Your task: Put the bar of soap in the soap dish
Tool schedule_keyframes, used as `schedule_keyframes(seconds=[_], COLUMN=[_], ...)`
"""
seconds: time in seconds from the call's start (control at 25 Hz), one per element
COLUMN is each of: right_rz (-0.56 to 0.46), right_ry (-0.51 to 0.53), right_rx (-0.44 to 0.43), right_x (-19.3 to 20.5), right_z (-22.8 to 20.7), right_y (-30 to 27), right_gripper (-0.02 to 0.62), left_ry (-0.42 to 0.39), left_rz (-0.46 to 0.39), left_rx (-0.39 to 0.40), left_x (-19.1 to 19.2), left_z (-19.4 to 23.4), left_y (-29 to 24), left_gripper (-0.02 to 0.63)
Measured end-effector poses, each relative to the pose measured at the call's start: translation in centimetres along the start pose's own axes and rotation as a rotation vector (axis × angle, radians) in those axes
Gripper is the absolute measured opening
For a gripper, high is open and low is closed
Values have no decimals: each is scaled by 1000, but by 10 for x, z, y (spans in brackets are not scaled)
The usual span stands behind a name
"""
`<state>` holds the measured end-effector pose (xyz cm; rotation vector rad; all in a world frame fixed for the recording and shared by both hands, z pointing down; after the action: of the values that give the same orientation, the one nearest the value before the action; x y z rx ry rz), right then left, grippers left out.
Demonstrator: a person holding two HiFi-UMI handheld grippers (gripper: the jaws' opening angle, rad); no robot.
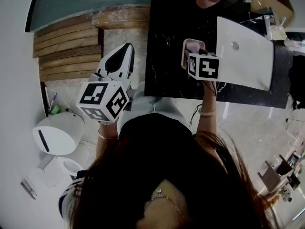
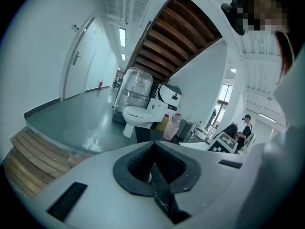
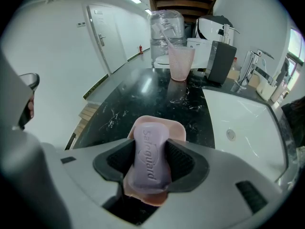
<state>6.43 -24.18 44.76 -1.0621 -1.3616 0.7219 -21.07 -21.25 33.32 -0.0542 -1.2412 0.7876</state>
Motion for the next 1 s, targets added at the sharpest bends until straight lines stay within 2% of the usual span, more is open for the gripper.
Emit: schedule_keyframes(seconds=[0.64,1.0], right_rz=[32,-4], right_ry=[43,48], right_rx=[34,36], right_x=[-4,-4], right_z=[3,3], right_y=[-1,11], right_gripper=[206,207], left_ry=[11,0], left_rz=[-18,-35], left_rx=[17,22], left_x=[-1,-4], left_z=[2,-2], left_y=[0,4], left_gripper=[-5,-5])
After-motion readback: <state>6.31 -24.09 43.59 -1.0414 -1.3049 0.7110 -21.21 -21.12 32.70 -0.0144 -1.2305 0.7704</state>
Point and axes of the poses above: the fingertips, and each gripper's own axes: y backward along the fingers, z to its left, x out of its underside, the point moved 9 cm from there along y, backward along the fingers, and after that the axes turned 2 degrees about z, right-handed, at the moved point
